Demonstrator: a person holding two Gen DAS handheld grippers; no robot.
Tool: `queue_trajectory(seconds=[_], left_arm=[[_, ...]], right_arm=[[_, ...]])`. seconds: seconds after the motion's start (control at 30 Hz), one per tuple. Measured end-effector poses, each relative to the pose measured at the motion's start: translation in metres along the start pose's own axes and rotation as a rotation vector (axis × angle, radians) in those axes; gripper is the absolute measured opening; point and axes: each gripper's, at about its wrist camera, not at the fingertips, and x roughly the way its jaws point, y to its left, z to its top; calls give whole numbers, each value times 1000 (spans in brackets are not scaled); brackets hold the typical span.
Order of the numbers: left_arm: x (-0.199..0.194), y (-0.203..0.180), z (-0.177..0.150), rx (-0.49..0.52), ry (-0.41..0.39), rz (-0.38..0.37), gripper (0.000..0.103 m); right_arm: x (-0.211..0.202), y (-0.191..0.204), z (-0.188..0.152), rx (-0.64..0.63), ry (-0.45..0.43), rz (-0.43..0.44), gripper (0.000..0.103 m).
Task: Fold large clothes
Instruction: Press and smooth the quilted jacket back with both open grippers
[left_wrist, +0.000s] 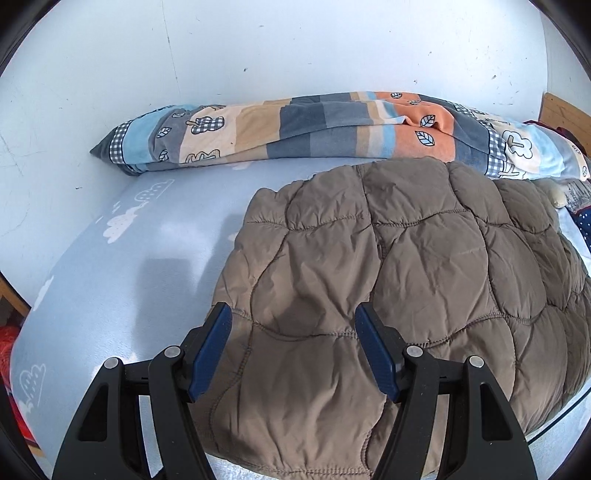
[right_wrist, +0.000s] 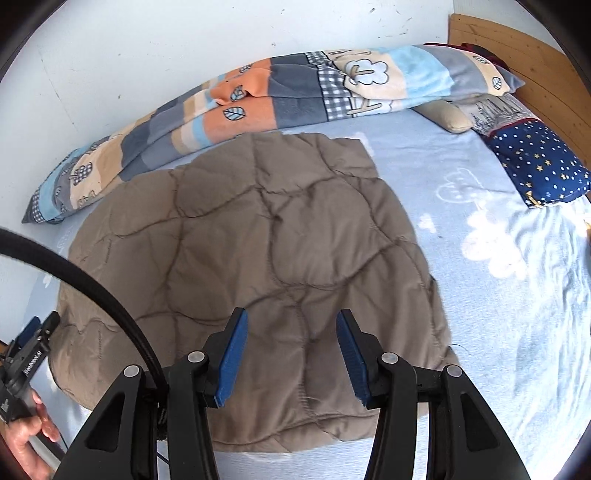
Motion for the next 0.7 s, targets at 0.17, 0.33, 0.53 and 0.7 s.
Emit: queue_trajectory(seconds=[0.17,0.33,0.53,0.7], left_arm=[[2,0,-2,13,10,7,68],[7,-1,-4,26,25,19,68],[16,-2,-6,34,47,29,68],[20,-2,-8,42,61,36,68]], right_arm=[[10,-12,-3,24,42,-5,54],[22,-17,-6,42,82,-11,53],[32,-21,-7,65,105,-7,53],[38,-22,-7,77,121,-2,55]])
